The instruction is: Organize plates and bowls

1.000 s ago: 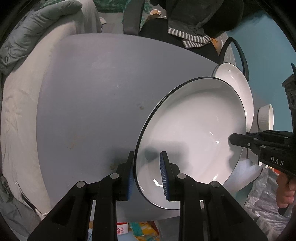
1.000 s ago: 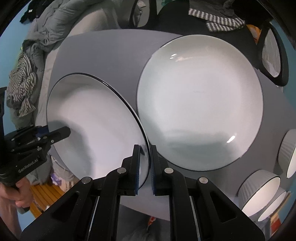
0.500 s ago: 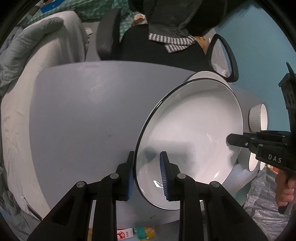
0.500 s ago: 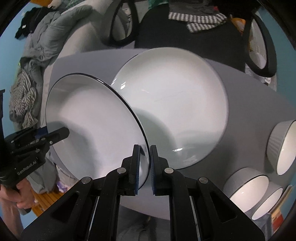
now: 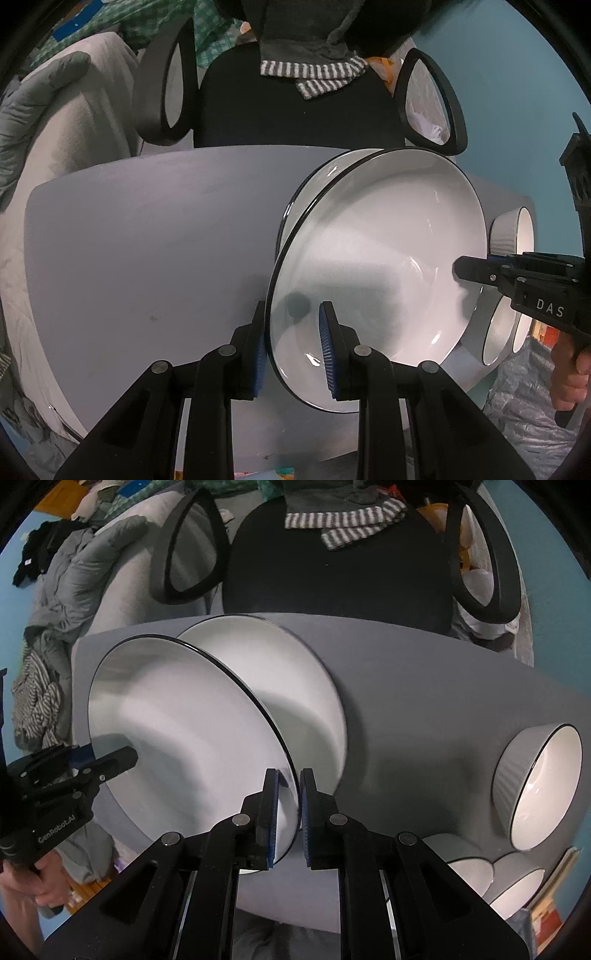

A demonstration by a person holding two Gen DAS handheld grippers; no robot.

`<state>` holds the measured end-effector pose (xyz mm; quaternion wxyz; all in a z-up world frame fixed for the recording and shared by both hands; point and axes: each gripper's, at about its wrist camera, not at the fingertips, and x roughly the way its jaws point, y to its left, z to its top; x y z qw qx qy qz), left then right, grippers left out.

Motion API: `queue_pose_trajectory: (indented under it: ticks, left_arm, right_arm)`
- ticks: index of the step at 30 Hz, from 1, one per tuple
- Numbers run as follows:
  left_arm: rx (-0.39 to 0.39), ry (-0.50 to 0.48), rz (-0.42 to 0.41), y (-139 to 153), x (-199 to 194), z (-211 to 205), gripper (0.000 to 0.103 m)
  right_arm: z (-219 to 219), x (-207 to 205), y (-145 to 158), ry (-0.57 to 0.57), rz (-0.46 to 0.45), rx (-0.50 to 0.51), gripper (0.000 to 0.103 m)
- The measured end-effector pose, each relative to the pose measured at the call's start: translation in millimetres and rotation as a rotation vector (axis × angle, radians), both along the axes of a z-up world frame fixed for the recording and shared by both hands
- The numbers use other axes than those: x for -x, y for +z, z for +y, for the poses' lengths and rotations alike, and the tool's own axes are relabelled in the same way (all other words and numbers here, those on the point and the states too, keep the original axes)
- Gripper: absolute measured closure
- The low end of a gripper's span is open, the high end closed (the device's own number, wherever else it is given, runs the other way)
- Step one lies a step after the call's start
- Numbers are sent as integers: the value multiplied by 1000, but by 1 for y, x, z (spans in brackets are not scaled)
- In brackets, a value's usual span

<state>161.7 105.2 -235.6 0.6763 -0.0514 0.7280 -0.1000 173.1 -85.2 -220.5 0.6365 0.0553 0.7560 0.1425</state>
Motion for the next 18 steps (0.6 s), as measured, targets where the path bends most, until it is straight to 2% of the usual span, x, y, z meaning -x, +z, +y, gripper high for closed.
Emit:
queue_pose_trajectory:
  ticks: [9, 18]
  left_arm:
    - [-46, -8, 27, -16, -13, -15, 78]
    - [-57, 20, 42, -15, -14, -14, 77]
  right_arm:
    - [-9, -16, -11, 16, 17, 9, 91]
    - [-8, -21, -19, 17, 52, 18, 90]
